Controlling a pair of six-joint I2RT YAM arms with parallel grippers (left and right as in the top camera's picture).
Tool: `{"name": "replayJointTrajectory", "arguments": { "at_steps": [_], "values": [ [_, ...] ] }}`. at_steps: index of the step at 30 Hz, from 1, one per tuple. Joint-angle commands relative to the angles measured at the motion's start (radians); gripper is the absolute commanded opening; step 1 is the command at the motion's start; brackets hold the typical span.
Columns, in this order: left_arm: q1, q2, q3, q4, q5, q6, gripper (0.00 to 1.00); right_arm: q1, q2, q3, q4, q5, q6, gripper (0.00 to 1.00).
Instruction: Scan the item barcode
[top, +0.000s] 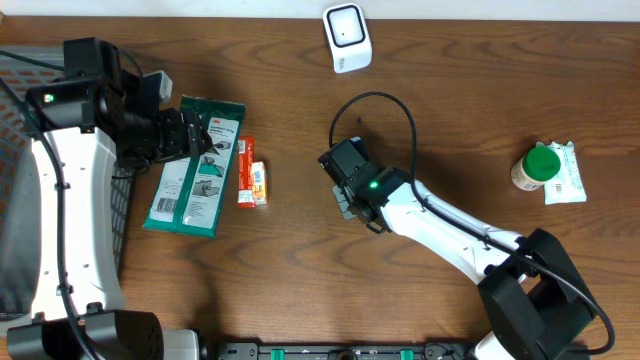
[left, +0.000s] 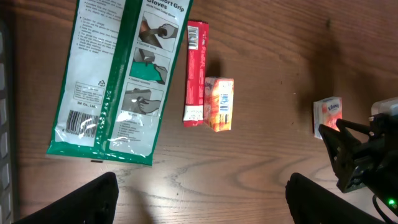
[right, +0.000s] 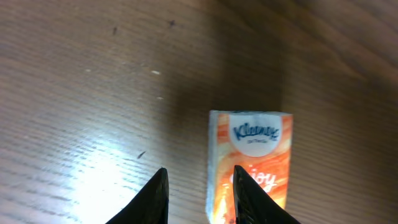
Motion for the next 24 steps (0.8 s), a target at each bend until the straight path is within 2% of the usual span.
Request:
{"name": "replayJointTrajectory", "arguments": {
  "at_steps": [1,15,20,24],
  "values": [
    [0.000,-0.014,-0.001,-0.003,0.005,-0.005,0.87,0.006,-0.001,-0.020,0.000,0.076,0.000,0.29],
    [0.000,-0.014,-0.001,-0.003,0.005,-0.005,0.87,0.013,-0.001,-0.172,0.142,0.105,0.007,0.26],
    [0.000,-0.014,-0.001,-0.003,0.005,-0.005,0.87,0.011,-0.001,-0.208,0.195,0.108,0.007,0.18],
    [0.000,-0.014,-0.001,-0.003,0.005,-0.005,0.87,0.011,-0.001,-0.209,0.195,0.108,0.007,0.25]
  ]
}}
